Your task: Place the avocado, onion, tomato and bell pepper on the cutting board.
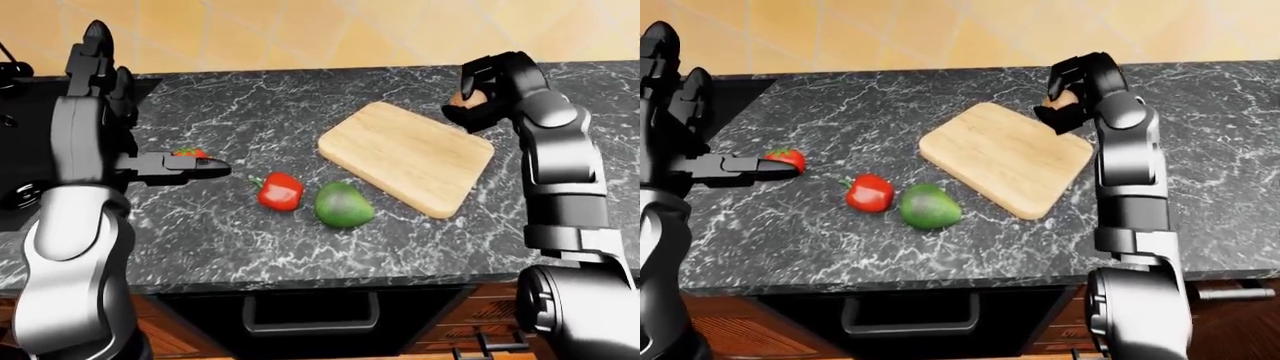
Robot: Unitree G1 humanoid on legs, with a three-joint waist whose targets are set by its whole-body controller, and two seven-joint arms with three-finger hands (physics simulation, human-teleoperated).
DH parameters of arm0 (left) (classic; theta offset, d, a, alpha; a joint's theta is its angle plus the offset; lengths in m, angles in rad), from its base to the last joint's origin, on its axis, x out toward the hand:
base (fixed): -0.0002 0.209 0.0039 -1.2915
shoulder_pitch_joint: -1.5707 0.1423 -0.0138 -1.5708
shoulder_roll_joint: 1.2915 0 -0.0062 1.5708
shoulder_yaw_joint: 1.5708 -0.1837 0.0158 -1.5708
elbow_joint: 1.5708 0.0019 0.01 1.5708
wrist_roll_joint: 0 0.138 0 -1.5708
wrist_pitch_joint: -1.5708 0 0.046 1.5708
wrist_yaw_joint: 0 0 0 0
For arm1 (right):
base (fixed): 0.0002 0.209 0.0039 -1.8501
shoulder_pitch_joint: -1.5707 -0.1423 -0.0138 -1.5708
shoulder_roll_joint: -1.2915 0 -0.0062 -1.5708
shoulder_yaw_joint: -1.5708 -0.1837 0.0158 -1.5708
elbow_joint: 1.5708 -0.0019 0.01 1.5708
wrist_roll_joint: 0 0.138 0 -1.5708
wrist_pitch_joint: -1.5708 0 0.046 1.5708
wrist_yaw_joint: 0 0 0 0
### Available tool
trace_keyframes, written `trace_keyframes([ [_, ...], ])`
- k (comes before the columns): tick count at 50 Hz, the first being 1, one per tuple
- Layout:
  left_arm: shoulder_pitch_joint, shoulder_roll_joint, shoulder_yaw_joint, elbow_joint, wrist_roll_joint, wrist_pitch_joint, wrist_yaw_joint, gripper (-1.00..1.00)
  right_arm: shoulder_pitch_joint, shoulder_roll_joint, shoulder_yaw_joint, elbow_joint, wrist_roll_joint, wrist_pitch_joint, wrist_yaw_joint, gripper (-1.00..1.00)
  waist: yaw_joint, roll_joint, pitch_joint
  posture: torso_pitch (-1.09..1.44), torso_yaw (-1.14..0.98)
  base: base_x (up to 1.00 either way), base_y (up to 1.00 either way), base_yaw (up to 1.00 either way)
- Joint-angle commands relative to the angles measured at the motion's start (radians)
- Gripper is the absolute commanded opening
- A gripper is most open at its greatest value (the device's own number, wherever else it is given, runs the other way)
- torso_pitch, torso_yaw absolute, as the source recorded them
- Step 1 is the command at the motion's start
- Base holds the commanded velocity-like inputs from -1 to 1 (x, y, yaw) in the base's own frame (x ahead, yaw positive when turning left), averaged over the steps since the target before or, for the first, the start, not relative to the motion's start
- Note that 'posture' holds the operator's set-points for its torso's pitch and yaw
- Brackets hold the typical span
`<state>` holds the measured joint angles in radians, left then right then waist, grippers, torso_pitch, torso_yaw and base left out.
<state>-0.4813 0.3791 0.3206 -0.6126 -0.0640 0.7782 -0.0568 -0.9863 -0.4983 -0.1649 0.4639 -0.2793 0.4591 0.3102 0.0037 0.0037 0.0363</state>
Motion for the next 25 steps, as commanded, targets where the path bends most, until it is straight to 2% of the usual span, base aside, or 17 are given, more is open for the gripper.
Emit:
trace_keyframes([
  [1, -0.027, 0.011, 0.006, -0.022, 0.003, -0.028, 0.003, 1.00, -0.025, -0.010, -0.012, -0.055, -0.001, -0.021, -0.005, -0.95, 0.000, -0.002, -0.028, 0.00, 0.00, 0.00, 0.00, 0.00],
  [14, -0.008, 0.001, 0.006, -0.022, 0.011, -0.042, -0.004, 1.00, 0.028, 0.043, 0.001, -0.044, -0.003, -0.053, -0.004, -0.93, -0.005, -0.001, -0.029, 0.00, 0.00, 0.00, 0.00, 0.00],
  [25, 0.007, -0.001, 0.015, -0.023, 0.011, -0.054, -0.005, 1.00, 0.031, 0.048, 0.003, -0.043, -0.006, -0.052, 0.000, -0.73, -0.005, 0.000, -0.028, 0.00, 0.00, 0.00, 0.00, 0.00],
])
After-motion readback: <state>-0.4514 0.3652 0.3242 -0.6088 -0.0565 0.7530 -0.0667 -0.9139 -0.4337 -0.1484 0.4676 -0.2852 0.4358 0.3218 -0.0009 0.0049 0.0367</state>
